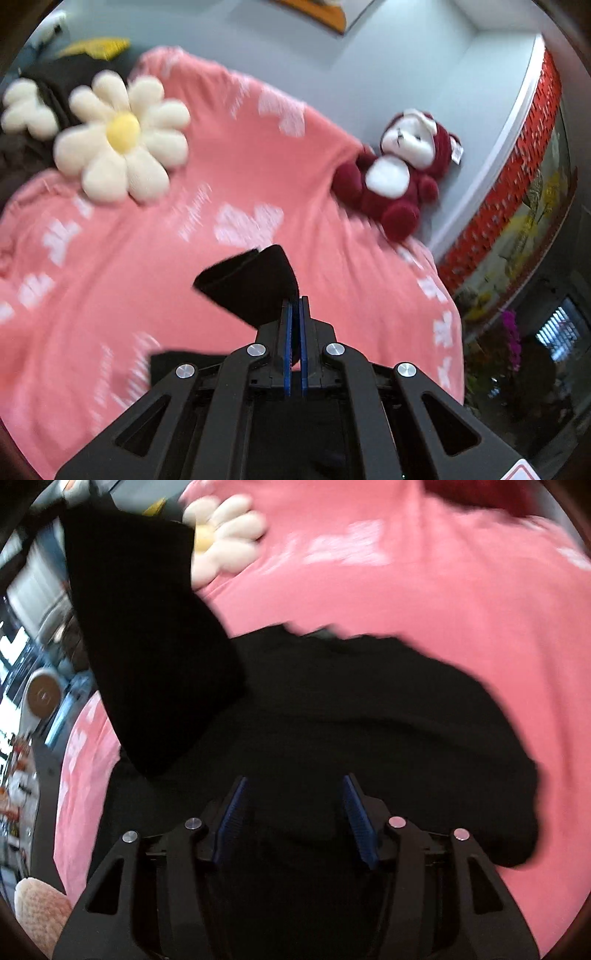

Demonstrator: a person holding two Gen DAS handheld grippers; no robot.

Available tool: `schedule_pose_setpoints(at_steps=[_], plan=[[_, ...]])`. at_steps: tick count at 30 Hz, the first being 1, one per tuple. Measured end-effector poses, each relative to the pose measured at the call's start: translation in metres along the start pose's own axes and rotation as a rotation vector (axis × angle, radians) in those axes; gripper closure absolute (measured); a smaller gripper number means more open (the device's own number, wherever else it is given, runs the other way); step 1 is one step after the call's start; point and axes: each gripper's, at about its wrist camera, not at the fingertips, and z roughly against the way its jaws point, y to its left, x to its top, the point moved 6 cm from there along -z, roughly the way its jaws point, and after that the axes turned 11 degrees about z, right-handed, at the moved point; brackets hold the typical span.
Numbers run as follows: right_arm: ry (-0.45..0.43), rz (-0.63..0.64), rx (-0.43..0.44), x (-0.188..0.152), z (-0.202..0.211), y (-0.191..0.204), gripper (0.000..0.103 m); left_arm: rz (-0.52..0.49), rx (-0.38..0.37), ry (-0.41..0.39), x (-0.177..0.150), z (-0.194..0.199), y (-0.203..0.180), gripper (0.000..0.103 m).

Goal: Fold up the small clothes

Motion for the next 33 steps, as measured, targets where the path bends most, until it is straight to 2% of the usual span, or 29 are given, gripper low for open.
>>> schedule_pose_setpoints(at_steps=[1, 3, 4, 6, 7, 8, 10, 11, 13, 15, 16, 17, 18, 19, 20, 21, 24, 25, 26, 27, 28, 29, 30, 31, 33], plan=[[0.015, 0.025, 0.015, 0.004, -0.015, 0.016, 0.051, -0.001, 0.02, -0.027, 0.009, 0.011, 0.004, 0.101], [0.032, 0.067, 0.003, 0.008, -0.033, 0.035, 0.042, -0.001, 0.031, -0.051, 0.02, 0.024, 0.01, 0.101], [0.026, 0.113, -0.056, 0.012, -0.041, 0.042, 0.037, -0.005, 0.046, -0.063, 0.027, 0.029, 0.014, 0.101], [0.022, 0.175, -0.132, 0.017, -0.049, 0.048, 0.05, -0.027, 0.058, -0.072, 0.033, 0.036, 0.017, 0.101], [0.018, 0.162, -0.146, 0.023, -0.048, 0.046, 0.078, -0.036, 0.061, -0.071, 0.033, 0.038, 0.019, 0.101], [0.02, 0.12, -0.14, 0.029, -0.045, 0.042, 0.099, -0.044, 0.062, -0.072, 0.036, 0.04, 0.019, 0.101], [-0.063, 0.002, -0.117, 0.05, -0.023, 0.028, 0.099, -0.045, 0.052, -0.067, 0.037, 0.041, 0.018, 0.101], [-0.111, -0.043, -0.099, 0.06, -0.01, 0.023, 0.099, -0.037, 0.047, -0.069, 0.038, 0.042, 0.019, 0.101], [-0.233, -0.147, -0.005, 0.085, 0.018, 0.019, 0.099, -0.026, 0.031, -0.072, 0.038, 0.045, 0.021, 0.101], [-0.278, -0.227, 0.115, 0.102, 0.019, 0.022, 0.099, -0.018, 0.024, -0.077, 0.038, 0.045, 0.021, 0.101], [-0.271, -0.257, 0.173, 0.106, 0.01, 0.028, 0.098, -0.016, 0.024, -0.077, 0.038, 0.044, 0.02, 0.101], [-0.223, -0.286, 0.26, 0.106, -0.013, 0.037, 0.094, -0.017, 0.028, -0.077, 0.037, 0.043, 0.019, 0.101], [-0.163, -0.291, 0.297, 0.103, -0.033, 0.041, 0.093, -0.02, 0.027, -0.072, 0.036, 0.041, 0.018, 0.101], [-0.052, -0.267, 0.275, 0.091, -0.063, 0.05, 0.091, -0.028, 0.033, -0.064, 0.033, 0.038, 0.016, 0.101], [0.014, -0.226, 0.213, 0.08, -0.077, 0.054, 0.091, -0.033, 0.037, -0.056, 0.029, 0.035, 0.014, 0.101], [0.01, -0.204, 0.19, 0.073, -0.076, 0.054, 0.091, -0.036, 0.032, -0.041, 0.025, 0.032, 0.011, 0.101], [-0.112, -0.245, 0.199, 0.046, -0.031, 0.035, 0.091, -0.078, 0.012, 0.013, 0.001, 0.018, -0.003, 0.101], [-0.145, -0.268, 0.157, 0.029, -0.008, 0.017, 0.089, -0.092, 0.007, 0.023, -0.007, 0.014, -0.007, 0.101], [-0.173, -0.285, 0.085, 0.013, 0.013, -0.006, 0.079, -0.108, -0.006, 0.045, -0.019, 0.008, -0.014, 0.101], [-0.195, -0.295, -0.042, -0.013, 0.039, -0.033, 0.07, -0.116, -0.016, 0.06, -0.027, 0.004, -0.019, 0.101], [-0.195, -0.295, -0.153, -0.032, 0.056, -0.053, 0.053, -0.122, -0.023, 0.076, -0.036, -0.002, -0.024, 0.101], [-0.18, -0.288, -0.275, -0.054, 0.069, -0.074, 0.05, -0.121, -0.033, 0.095, -0.046, -0.009, -0.03, 0.101], [-0.152, -0.28, -0.329, -0.066, 0.072, -0.086, 0.05, -0.119, -0.043, 0.112, -0.054, -0.014, -0.034, 0.101], [-0.102, -0.284, -0.359, -0.083, 0.071, -0.103, 0.05, -0.122, -0.05, 0.125, -0.062, -0.019, -0.04, 0.101], [-0.072, -0.305, -0.335, -0.093, 0.061, -0.117, 0.05, -0.131, -0.051, 0.139, -0.073, -0.026, -0.049, 0.101]])
